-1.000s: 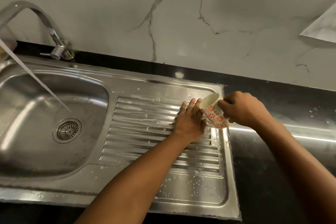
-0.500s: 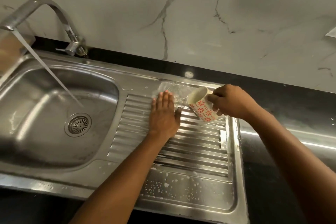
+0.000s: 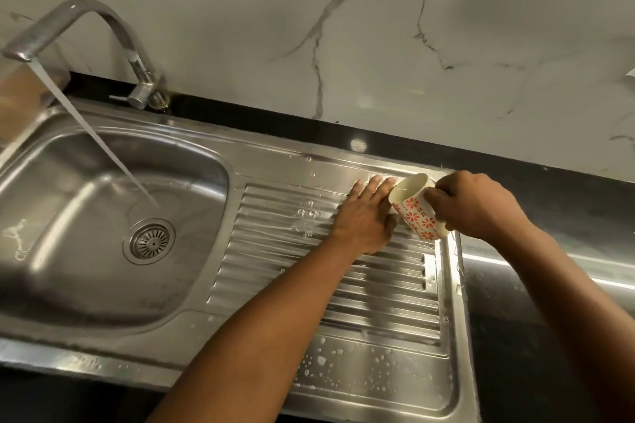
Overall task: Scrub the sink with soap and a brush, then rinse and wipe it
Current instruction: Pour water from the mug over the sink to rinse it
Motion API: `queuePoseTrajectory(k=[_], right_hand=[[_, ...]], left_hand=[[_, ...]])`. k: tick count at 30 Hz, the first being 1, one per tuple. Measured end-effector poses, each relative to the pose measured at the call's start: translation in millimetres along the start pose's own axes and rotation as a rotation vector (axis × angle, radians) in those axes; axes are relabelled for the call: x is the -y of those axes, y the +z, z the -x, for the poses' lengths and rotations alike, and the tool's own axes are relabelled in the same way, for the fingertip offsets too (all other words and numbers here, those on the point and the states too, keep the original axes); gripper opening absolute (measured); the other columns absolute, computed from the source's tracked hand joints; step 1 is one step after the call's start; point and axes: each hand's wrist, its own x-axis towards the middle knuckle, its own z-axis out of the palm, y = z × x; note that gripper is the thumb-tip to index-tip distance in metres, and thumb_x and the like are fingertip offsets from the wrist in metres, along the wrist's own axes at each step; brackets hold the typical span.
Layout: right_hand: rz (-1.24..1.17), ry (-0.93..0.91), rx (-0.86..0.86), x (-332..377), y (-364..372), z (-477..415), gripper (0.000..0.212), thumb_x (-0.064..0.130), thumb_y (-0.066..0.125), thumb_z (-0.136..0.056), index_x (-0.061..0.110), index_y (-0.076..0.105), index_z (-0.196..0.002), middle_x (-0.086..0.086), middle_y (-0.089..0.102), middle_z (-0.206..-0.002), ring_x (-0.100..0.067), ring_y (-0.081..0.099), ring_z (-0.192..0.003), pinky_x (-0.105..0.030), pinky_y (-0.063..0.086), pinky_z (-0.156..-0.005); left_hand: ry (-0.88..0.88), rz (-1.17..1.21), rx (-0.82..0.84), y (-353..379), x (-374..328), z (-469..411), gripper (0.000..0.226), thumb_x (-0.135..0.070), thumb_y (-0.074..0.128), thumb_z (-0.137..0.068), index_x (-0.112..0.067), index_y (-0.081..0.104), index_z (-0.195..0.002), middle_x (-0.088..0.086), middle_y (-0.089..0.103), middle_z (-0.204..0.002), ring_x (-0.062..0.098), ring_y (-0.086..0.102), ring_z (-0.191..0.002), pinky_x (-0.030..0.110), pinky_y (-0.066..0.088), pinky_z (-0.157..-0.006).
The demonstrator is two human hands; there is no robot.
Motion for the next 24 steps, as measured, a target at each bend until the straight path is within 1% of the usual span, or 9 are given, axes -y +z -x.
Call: queuePoseTrajectory(k=[2,4,8,11,15,18,20,22,24], right_hand=[[-0.010,-0.013,0.008,5,0,0,0.033,0.045,0.052,-0.103,0.021,0.075,-0.100,0.004,0.077,-0.091,-0.012,0.073,-0.065,-0.036,0.065,-0.065],[-0.032,-0.034,0.019,11,2,0,0.032,0.044,0.052,-0.103,0.022,0.074,-0.096,0.004,0.077,-0.092,-0.011,0.073,-0.064,-0.036,0.065,-0.065],[-0.103,-0.061,0.039,22,8,7,0.034,0.045,0.052,-0.103,0.021,0.074,-0.095,0.004,0.077,-0.091,-0.011,0.074,-0.065,-0.039,0.065,-0.068],[-0.189,-0.066,0.064,28,8,17,0.034,0.042,0.053,-0.103,0.018,0.075,-0.095,0.004,0.077,-0.089,-0.012,0.075,-0.066,-0.041,0.066,-0.070],[-0.236,-0.069,0.091,25,11,39,0.032,0.043,0.053,-0.103,0.021,0.073,-0.092,0.006,0.076,-0.086,-0.009,0.075,-0.065,-0.038,0.066,-0.072],[-0.186,-0.052,0.100,16,13,54,0.033,0.047,0.053,-0.102,0.024,0.075,-0.094,0.009,0.076,-0.084,-0.009,0.074,-0.064,-0.038,0.066,-0.069],[-0.122,-0.047,0.103,10,13,63,0.033,0.048,0.053,-0.101,0.025,0.075,-0.095,0.009,0.076,-0.085,-0.009,0.073,-0.065,-0.037,0.066,-0.068],[-0.039,-0.042,0.096,7,14,68,0.033,0.049,0.053,-0.100,0.025,0.076,-0.095,0.007,0.076,-0.089,-0.010,0.073,-0.067,-0.036,0.065,-0.067],[0.057,-0.043,0.079,9,17,71,0.037,0.053,0.053,-0.099,0.026,0.077,-0.100,0.003,0.077,-0.093,-0.012,0.072,-0.071,-0.036,0.065,-0.067]], left_hand=[[-0.066,-0.008,-0.030,-3,15,4,0.066,-0.048,0.023,-0.112,-0.019,0.010,-0.169,0.006,0.006,-0.178,0.028,0.001,-0.165,0.051,0.003,-0.133],[-0.138,-0.024,-0.063,-8,35,13,0.066,-0.051,0.015,-0.112,-0.020,0.006,-0.169,0.004,0.004,-0.178,0.028,-0.001,-0.164,0.051,0.003,-0.133],[-0.258,-0.047,-0.128,-16,86,44,0.066,-0.051,0.011,-0.112,-0.020,0.000,-0.169,0.004,0.000,-0.177,0.027,-0.003,-0.164,0.047,-0.003,-0.132],[-0.383,-0.042,-0.169,-21,121,69,0.067,-0.051,0.006,-0.111,-0.018,-0.001,-0.169,0.006,0.000,-0.177,0.027,-0.003,-0.164,0.049,0.003,-0.133],[-0.542,-0.041,-0.146,-23,152,102,0.070,-0.052,0.004,-0.110,-0.015,-0.004,-0.169,0.009,-0.005,-0.178,0.028,-0.003,-0.164,0.052,0.006,-0.133],[-0.618,0.001,-0.100,-26,143,122,0.072,-0.052,0.007,-0.110,-0.011,-0.006,-0.168,0.013,-0.009,-0.177,0.030,-0.006,-0.164,0.053,0.003,-0.133],[-0.587,-0.010,-0.087,-24,117,132,0.072,-0.052,0.007,-0.110,-0.011,-0.009,-0.167,0.013,-0.013,-0.176,0.031,-0.010,-0.163,0.052,0.000,-0.133],[-0.483,-0.030,-0.083,-16,80,139,0.070,-0.052,0.007,-0.111,-0.014,-0.013,-0.167,0.011,-0.017,-0.175,0.030,-0.014,-0.162,0.052,-0.001,-0.133],[-0.365,0.004,-0.072,-6,42,141,0.068,-0.050,0.009,-0.111,-0.018,-0.013,-0.167,0.007,-0.019,-0.174,0.028,-0.016,-0.161,0.052,-0.002,-0.133]])
